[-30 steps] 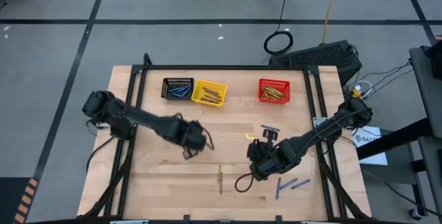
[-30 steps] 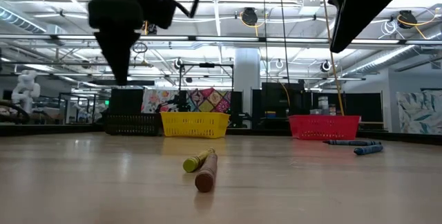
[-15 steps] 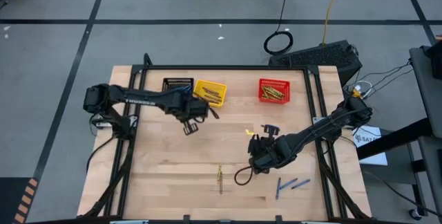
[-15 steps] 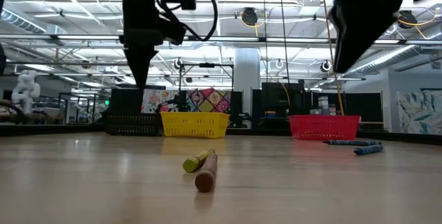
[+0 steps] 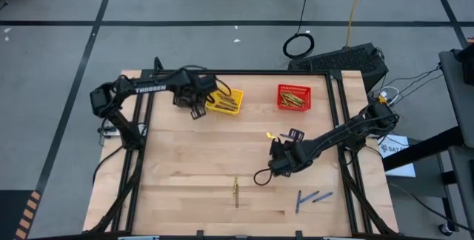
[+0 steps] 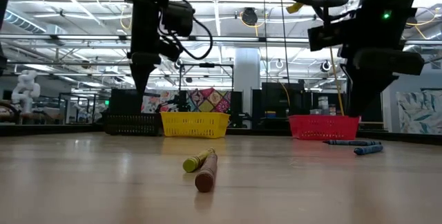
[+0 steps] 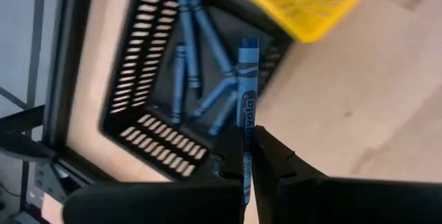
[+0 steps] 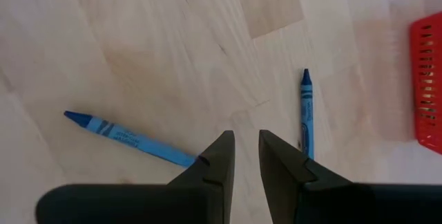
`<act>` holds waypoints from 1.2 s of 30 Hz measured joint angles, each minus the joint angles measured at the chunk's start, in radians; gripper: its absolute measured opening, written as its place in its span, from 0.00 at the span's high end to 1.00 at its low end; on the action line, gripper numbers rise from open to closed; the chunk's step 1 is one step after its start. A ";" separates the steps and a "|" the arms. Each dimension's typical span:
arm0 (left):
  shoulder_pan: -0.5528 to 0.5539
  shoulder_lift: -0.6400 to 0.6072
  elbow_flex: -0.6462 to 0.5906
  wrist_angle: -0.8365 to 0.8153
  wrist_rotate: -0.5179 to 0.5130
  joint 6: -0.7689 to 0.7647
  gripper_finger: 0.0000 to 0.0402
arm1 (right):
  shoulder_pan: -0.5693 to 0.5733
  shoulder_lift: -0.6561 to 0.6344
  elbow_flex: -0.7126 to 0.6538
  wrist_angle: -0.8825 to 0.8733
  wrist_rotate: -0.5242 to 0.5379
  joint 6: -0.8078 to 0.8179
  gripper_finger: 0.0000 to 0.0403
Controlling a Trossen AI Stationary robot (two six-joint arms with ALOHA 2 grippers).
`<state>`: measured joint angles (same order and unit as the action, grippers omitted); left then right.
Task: Sort crayons
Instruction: Put the blue crayon into the black bin, then put the green crayon into the red bin
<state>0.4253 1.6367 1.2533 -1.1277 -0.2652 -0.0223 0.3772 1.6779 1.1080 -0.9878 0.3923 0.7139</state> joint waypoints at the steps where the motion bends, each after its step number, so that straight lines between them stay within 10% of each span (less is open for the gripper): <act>1: 0.022 0.000 0.000 0.003 0.001 0.015 1.00 | -0.002 0.000 0.000 0.001 0.000 0.000 0.86; 10: 0.169 0.000 0.000 0.116 0.179 0.160 1.00 | -0.005 0.000 0.000 0.004 0.000 -0.023 0.86; 24: 0.263 0.001 -0.022 0.119 0.180 0.312 0.88 | -0.074 0.000 0.000 0.019 0.028 -0.019 0.86; 36: 0.240 0.002 -0.085 0.064 0.213 0.184 0.88 | -0.102 0.000 0.107 -0.016 0.022 -0.067 0.86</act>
<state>0.6649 1.6386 1.1679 -1.0639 -0.0521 0.1619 0.2757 1.6779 1.2149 -1.0035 0.4142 0.6467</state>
